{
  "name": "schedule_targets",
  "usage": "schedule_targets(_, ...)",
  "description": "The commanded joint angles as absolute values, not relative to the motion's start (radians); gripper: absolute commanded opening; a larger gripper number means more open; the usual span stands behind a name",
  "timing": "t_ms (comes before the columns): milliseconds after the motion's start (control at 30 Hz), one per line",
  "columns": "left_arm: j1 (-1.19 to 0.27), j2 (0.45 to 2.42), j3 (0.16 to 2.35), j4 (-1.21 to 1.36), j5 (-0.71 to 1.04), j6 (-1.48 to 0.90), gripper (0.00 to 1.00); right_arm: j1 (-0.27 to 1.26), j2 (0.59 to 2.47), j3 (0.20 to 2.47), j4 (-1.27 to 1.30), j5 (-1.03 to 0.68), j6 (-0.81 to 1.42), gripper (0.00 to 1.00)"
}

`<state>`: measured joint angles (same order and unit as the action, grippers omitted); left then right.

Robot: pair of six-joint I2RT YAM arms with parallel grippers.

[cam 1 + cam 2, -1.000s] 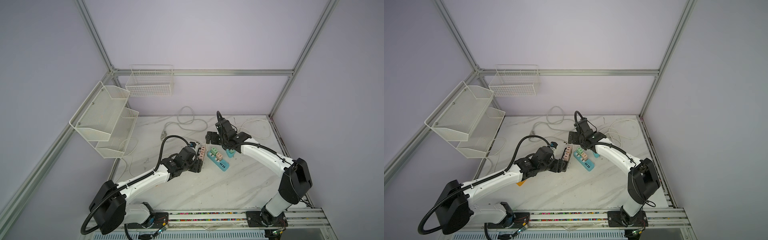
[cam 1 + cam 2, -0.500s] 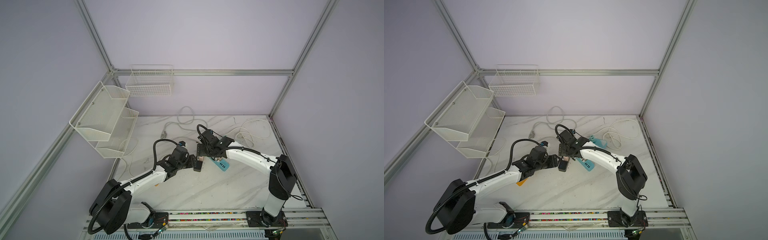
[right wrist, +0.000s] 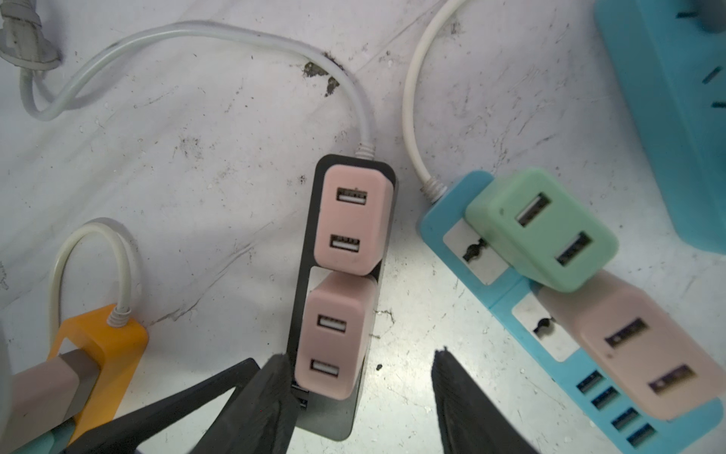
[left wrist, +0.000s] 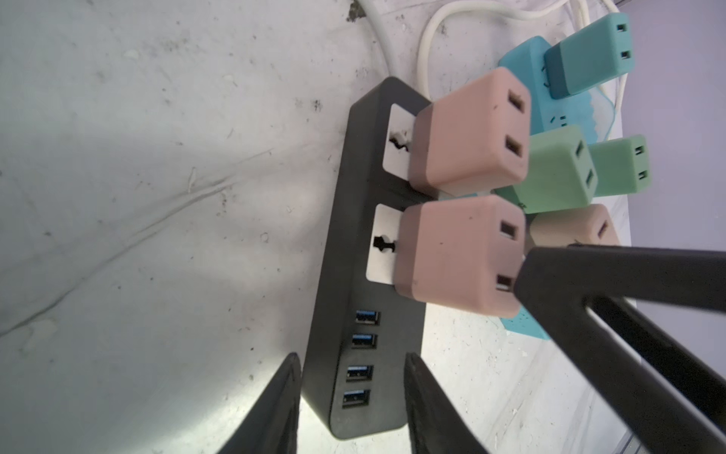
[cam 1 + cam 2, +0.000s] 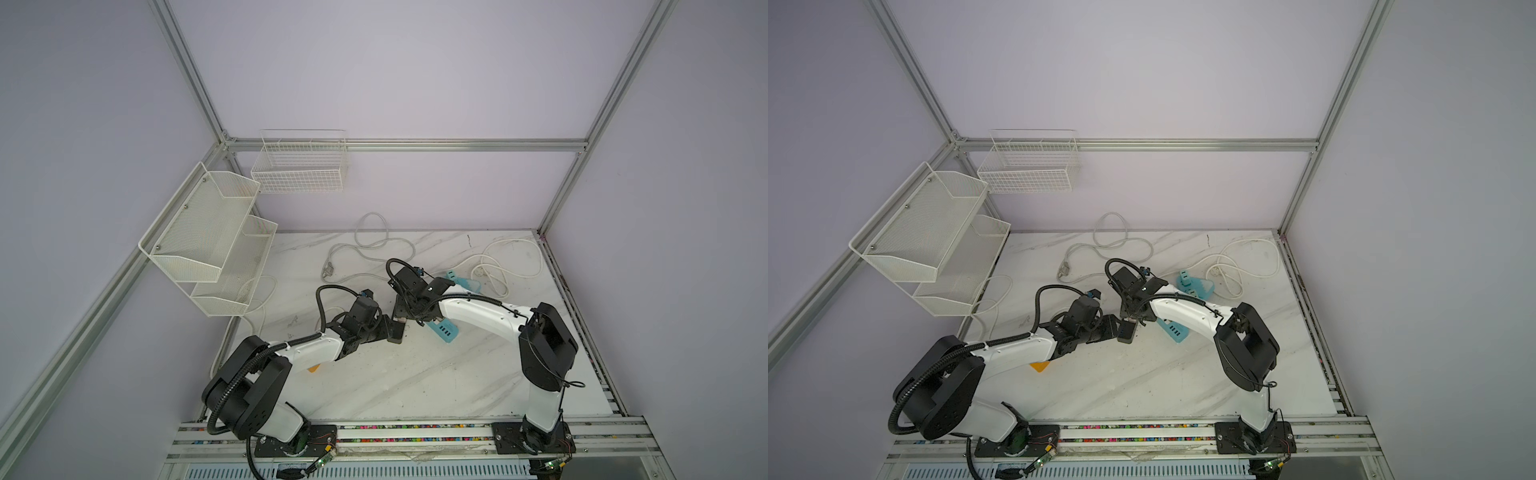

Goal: Pull the plug off the socket
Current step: 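Lower the left gripper onto the black strip while the right aligns over a pink adapter, then close the left gripper on the strip while the right gripper grasps the pink adapter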

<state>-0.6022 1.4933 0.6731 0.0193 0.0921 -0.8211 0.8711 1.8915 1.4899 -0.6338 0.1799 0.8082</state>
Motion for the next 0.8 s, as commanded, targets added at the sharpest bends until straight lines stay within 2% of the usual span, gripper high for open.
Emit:
schedule_targets(0, -0.595, 1.497, 0.626, 0.092, 0.117, -0.839, 0.43, 0.879, 1.919, 1.521, -0.641, 0.201, 0.842, 0.60)
schedule_targets(233, -0.595, 1.535, 0.627, 0.130, 0.144, -0.845, 0.42, 0.879, 1.955, 1.538, -0.629, 0.198, 0.844, 0.55)
schedule_targets(767, -0.591, 1.580, 0.588, 0.153, 0.115, -0.898, 0.40, 0.892, 2.018, 1.569, -0.655, 0.243, 0.883, 0.52)
